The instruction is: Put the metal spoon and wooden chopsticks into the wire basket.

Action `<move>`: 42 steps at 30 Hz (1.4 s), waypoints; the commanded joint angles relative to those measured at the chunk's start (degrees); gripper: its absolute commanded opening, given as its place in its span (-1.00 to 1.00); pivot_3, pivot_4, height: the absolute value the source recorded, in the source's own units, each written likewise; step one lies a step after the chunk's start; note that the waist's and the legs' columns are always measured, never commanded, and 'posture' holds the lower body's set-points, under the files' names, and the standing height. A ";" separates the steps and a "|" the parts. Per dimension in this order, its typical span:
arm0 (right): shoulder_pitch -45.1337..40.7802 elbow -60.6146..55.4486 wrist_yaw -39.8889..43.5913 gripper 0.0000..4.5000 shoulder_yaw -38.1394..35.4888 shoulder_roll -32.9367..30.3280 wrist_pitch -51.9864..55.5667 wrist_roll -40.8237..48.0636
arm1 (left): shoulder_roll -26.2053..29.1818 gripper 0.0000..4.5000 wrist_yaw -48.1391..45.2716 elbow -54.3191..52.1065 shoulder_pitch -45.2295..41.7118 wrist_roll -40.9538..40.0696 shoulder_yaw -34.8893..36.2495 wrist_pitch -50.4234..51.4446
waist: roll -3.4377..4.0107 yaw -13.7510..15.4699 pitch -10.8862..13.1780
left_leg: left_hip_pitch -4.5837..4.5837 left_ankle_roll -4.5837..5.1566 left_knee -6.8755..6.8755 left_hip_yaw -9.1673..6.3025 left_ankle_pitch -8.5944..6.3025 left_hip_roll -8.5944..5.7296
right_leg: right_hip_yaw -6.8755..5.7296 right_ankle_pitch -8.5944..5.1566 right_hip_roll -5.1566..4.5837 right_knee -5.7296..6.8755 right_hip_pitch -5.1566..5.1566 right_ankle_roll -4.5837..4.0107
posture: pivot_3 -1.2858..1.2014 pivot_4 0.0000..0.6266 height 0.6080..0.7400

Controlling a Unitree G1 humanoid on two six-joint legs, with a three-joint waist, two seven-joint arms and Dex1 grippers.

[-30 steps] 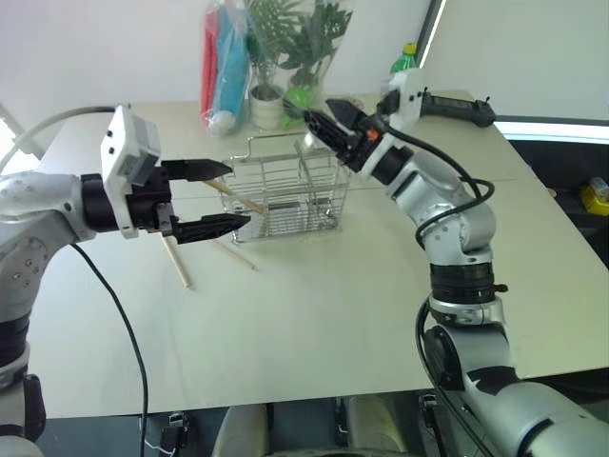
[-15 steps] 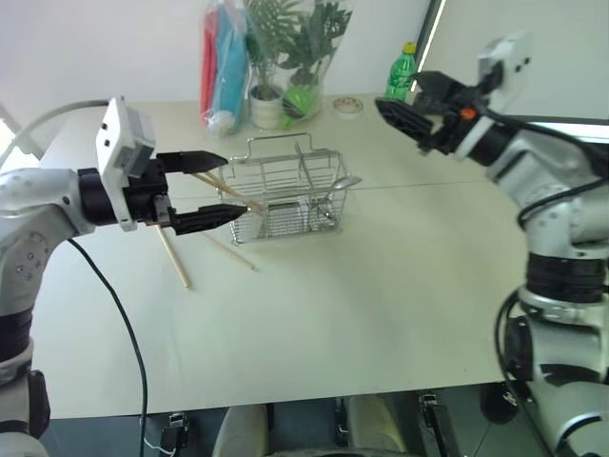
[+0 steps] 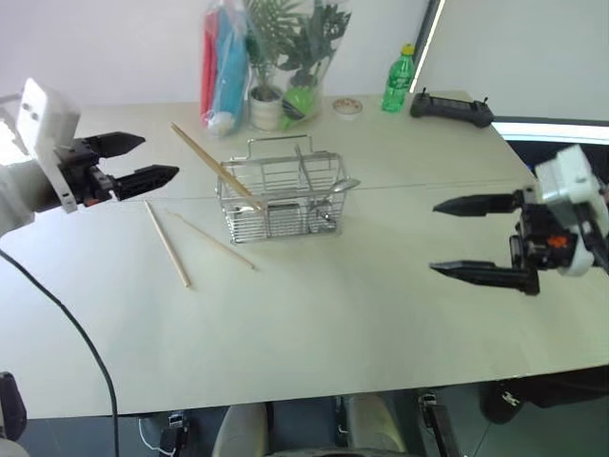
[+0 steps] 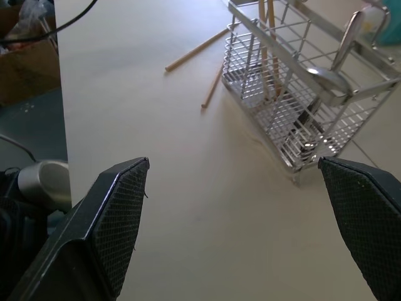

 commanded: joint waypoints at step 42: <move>9.01 -12.40 -17.61 0.97 0.00 6.49 -1.99 7.43 | -28.53 1.00 55.72 28.85 -25.97 25.82 8.17 28.45 | -0.61 1.08 0.02 | -0.07 -0.18 -0.07 0.14 0.09 -0.09 | 0.00 0.54 -0.06 -0.44 0.16 0.30 | 0.03 -0.52 0.44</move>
